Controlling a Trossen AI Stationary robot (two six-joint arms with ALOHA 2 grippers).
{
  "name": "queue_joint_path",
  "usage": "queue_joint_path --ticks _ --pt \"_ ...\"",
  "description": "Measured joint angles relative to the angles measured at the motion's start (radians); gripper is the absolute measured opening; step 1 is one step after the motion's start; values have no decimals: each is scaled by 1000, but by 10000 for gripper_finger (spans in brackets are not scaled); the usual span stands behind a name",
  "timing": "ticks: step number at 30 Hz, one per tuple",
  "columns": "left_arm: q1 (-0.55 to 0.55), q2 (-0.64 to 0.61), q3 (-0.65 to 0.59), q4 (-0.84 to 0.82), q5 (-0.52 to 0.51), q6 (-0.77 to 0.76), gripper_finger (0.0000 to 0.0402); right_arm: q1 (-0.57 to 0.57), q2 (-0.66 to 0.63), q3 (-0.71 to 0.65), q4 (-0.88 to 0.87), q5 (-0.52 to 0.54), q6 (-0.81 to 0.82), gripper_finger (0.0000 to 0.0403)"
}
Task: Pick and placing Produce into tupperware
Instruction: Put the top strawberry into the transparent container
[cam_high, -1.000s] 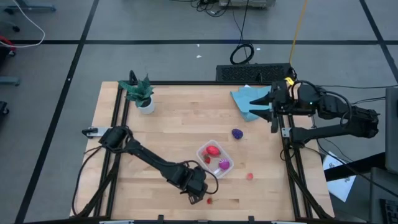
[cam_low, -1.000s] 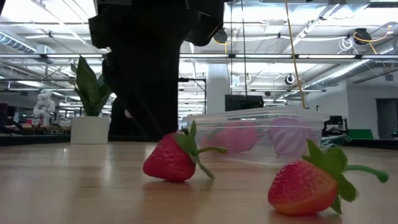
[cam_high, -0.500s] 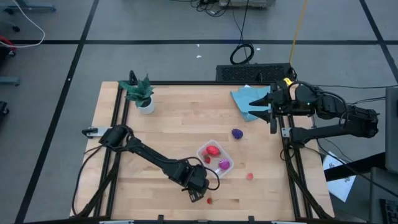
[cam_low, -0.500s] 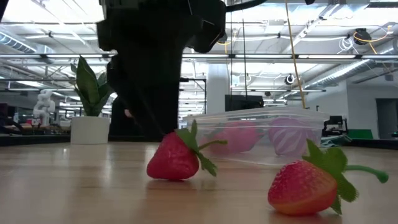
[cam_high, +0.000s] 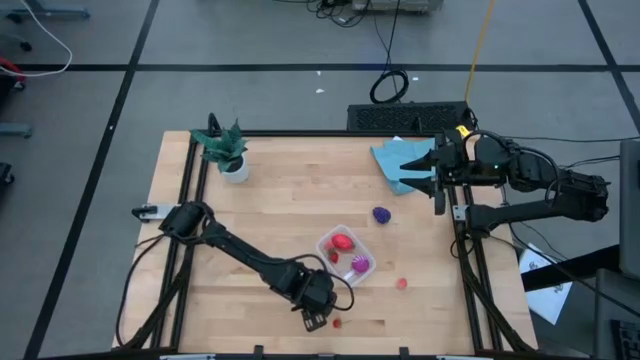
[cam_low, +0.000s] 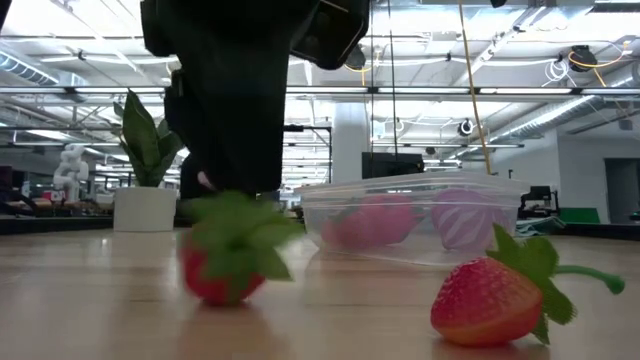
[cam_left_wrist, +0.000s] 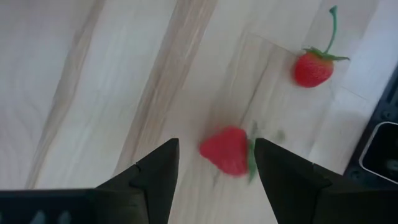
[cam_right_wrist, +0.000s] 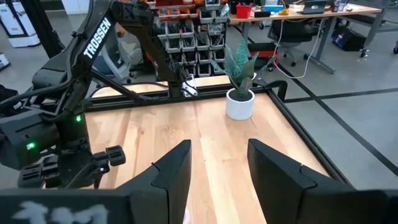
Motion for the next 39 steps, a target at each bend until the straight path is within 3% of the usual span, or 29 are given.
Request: queue_joint_path --ticks 30,39 --pt "-47 0 0 6 -55 -58 214 0 0 0 0 0 25 151" --pt "-52 0 -3 -47 -66 90 214 0 0 0 0 0 25 151"
